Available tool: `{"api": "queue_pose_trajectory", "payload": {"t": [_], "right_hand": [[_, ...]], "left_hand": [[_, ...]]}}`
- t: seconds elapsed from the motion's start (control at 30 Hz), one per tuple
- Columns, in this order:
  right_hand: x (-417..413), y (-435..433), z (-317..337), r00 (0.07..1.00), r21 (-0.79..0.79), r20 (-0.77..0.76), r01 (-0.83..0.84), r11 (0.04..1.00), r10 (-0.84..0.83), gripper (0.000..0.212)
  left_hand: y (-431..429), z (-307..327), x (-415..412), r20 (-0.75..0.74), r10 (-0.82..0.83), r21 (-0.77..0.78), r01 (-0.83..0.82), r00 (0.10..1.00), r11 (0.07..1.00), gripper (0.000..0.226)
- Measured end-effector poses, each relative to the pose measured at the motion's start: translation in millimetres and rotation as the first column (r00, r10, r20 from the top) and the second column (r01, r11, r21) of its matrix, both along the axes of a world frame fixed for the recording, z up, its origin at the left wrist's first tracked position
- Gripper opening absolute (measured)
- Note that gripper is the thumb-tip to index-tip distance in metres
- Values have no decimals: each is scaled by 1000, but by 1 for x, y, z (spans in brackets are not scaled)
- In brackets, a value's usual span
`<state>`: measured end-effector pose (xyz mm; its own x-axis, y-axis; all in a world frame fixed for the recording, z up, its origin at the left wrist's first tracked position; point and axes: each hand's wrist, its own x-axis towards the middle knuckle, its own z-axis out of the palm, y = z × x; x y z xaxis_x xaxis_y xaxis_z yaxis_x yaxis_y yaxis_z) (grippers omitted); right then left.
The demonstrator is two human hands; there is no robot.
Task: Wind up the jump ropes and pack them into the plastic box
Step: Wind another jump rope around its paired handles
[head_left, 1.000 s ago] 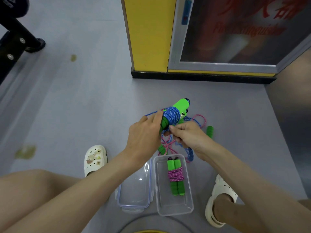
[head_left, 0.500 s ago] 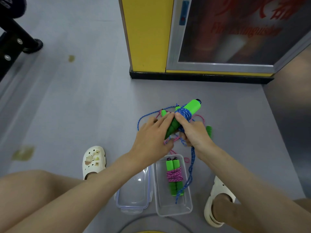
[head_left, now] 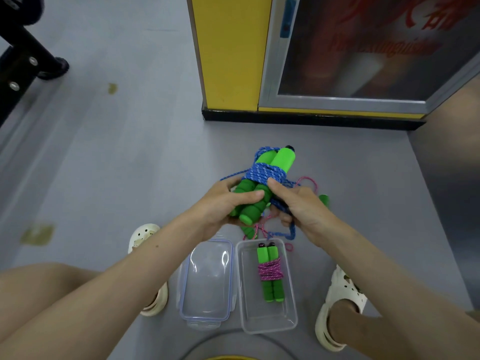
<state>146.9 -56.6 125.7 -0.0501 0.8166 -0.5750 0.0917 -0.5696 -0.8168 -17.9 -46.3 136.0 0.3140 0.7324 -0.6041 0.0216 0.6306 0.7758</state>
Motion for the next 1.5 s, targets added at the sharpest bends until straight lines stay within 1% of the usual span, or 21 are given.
{"api": "queue_pose_trajectory", "payload": {"t": [0.07,0.1,0.17,0.23,0.33,0.4,0.47,0.53,0.67,0.77,0.87,0.97,1.07,1.1,1.17,1.23,1.3,1.4,1.5], "right_hand": [[1,-1,-2,998,21,50,-29,999,28,44],[2,-2,-3,998,24,58,-40,999,39,43],[5,-2,-3,994,22,70,-84,996,83,33],[7,-2,-3,984,24,106,-146,989,143,13],[10,-4,-5,956,49,215,-213,976,198,16],[10,-4,-5,952,78,253,-200,977,175,5],[11,-3,-6,964,62,242,-131,989,112,14],[12,-1,-7,969,19,228,-97,995,90,19],[8,-2,-5,988,-54,117,-93,994,99,23],[3,-4,-1,978,-56,133,-155,986,161,28],[0,-6,2,971,-39,96,-214,976,217,31],[-5,-7,2,959,-26,124,-253,967,255,37],[-5,-6,3,969,-22,118,-218,976,219,37],[-5,-5,3,974,-25,99,-201,979,202,38],[-7,-6,2,984,-39,38,-172,984,173,40],[-9,-7,1,986,-50,0,-164,985,164,37],[-9,-9,0,986,-49,-32,-163,985,162,35],[-8,-8,1,984,-38,-71,-168,985,165,38],[-9,-7,1,983,-33,-64,-176,984,173,42]], "left_hand": [[3,-1,-2,-123,55,85,-45,991,995,48],[4,-2,-2,-158,87,121,-68,984,990,51],[3,-4,-2,-175,140,175,-110,974,978,55],[4,-6,-3,-192,167,231,-121,967,966,56],[6,-7,-5,-218,175,286,-109,960,952,57],[6,-8,-5,-262,165,324,-74,951,943,59],[5,-9,-4,-330,141,374,-8,933,927,65],[4,-12,-2,-412,125,436,74,903,897,68],[3,-19,0,-598,164,494,199,785,846,64],[2,-17,4,-715,189,482,279,674,830,56],[-3,-13,8,-805,227,488,393,549,779,51],[-6,-15,10,-832,286,519,485,475,704,47],[-11,-19,10,-828,349,556,564,439,611,40],[-13,-21,11,-834,354,550,602,423,578,41],[-16,-26,11,-843,374,535,670,386,514,51],[-16,-28,12,-827,400,555,686,395,470,59],[-16,-29,13,-811,410,577,685,417,444,60],[-16,-29,14,-799,418,592,684,432,427,64],[-17,-33,12,-802,394,590,697,448,407,74]]}}
